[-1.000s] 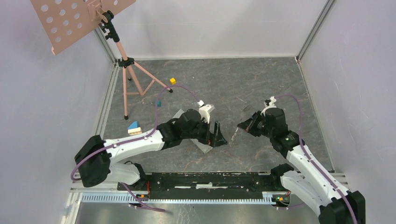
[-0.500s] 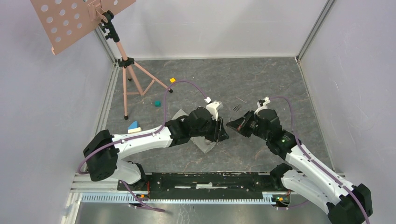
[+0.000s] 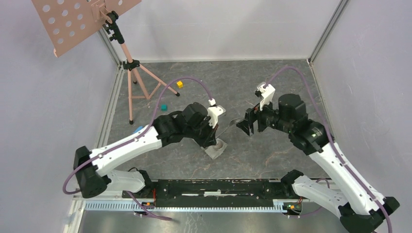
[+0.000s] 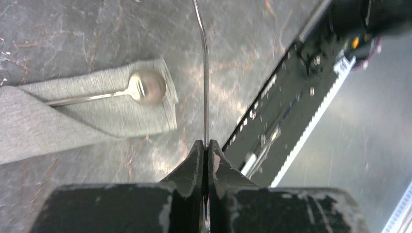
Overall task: Fold the napkin into a case and place the utensils inside
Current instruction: Pass from the left arm to the right
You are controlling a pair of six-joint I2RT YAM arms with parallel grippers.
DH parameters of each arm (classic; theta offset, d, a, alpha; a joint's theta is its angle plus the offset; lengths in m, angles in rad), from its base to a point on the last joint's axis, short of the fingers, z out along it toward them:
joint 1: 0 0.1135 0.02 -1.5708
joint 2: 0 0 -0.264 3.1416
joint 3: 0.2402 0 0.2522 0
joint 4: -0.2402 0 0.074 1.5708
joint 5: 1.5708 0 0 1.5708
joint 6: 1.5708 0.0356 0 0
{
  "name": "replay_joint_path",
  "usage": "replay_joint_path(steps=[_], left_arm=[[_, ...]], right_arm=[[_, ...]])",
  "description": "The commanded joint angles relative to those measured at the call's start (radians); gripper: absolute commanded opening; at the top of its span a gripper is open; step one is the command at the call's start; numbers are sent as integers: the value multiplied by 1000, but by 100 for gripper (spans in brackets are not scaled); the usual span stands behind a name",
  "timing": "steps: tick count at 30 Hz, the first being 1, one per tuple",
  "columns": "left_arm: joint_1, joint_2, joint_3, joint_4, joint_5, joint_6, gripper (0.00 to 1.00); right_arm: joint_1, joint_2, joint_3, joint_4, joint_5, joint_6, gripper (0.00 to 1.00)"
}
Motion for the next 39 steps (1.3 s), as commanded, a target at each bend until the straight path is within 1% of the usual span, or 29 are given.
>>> replay_joint_path(steps=[1, 3, 5, 7, 10, 12, 16, 18, 21, 24, 25, 26, 27, 29, 30, 31, 32, 33, 34, 36, 38, 39], left_arm=[[0, -103, 43, -233, 123, 218, 2], [1, -118, 46, -256, 145, 231, 2], [1, -122, 48, -265, 175, 231, 2], [0, -119, 48, -263, 222, 229, 2], [0, -109, 43, -266, 240, 233, 2], [0, -106, 37, -266, 241, 234, 2], [1, -100, 33, -266, 254, 240, 2], [0, -90, 35, -266, 268, 243, 2], [0, -76, 41, -269, 287, 250, 2], [0, -66, 47, -267, 300, 257, 2], [0, -62, 50, -269, 304, 260, 2], [0, -59, 51, -272, 296, 261, 3], [5, -58, 51, -276, 262, 256, 10], [54, -70, 41, -272, 226, 222, 38], [116, -90, 21, -256, 234, 194, 50], [192, -115, -7, -229, 248, 155, 56], [261, -149, -36, -194, 247, 117, 86], [344, -178, -65, -165, 234, 69, 96], [416, -212, -103, -126, 219, 9, 99], [541, -249, -168, -53, 170, -112, 100], [623, -239, -215, -7, 116, -242, 100], [660, -213, -232, 8, 113, -299, 97]], right_arm=[[3, 30, 176, -292, -89, -509, 83], [3, 74, 206, -330, -175, -531, 81], [3, 116, 198, -338, -266, -529, 76], [4, 138, 167, -301, -321, -496, 69], [5, 130, 109, -202, -404, -419, 60], [7, 130, 93, -179, -406, -390, 56], [31, 163, 67, -205, -422, -391, 47], [47, 168, 51, -194, -423, -382, 44], [71, 181, 38, -175, -433, -369, 36], [103, 208, 37, -181, -436, -377, 24], [108, 214, 34, -174, -433, -374, 17], [110, 216, 25, -160, -432, -362, 2], [112, 218, 14, -144, -413, -326, 1], [111, 219, -11, -118, -369, -239, 1], [112, 217, -31, -95, -338, -171, 0], [111, 212, -57, -65, -307, -89, 0], [111, 211, -75, -47, -265, -5, 0], [110, 213, -99, -30, -220, 84, 0], [112, 212, -137, 8, -213, 186, 0], [112, 207, -232, 96, -211, 384, 1], [120, 204, -293, 164, -191, 495, 0], [121, 197, -323, 192, -179, 550, 0]])
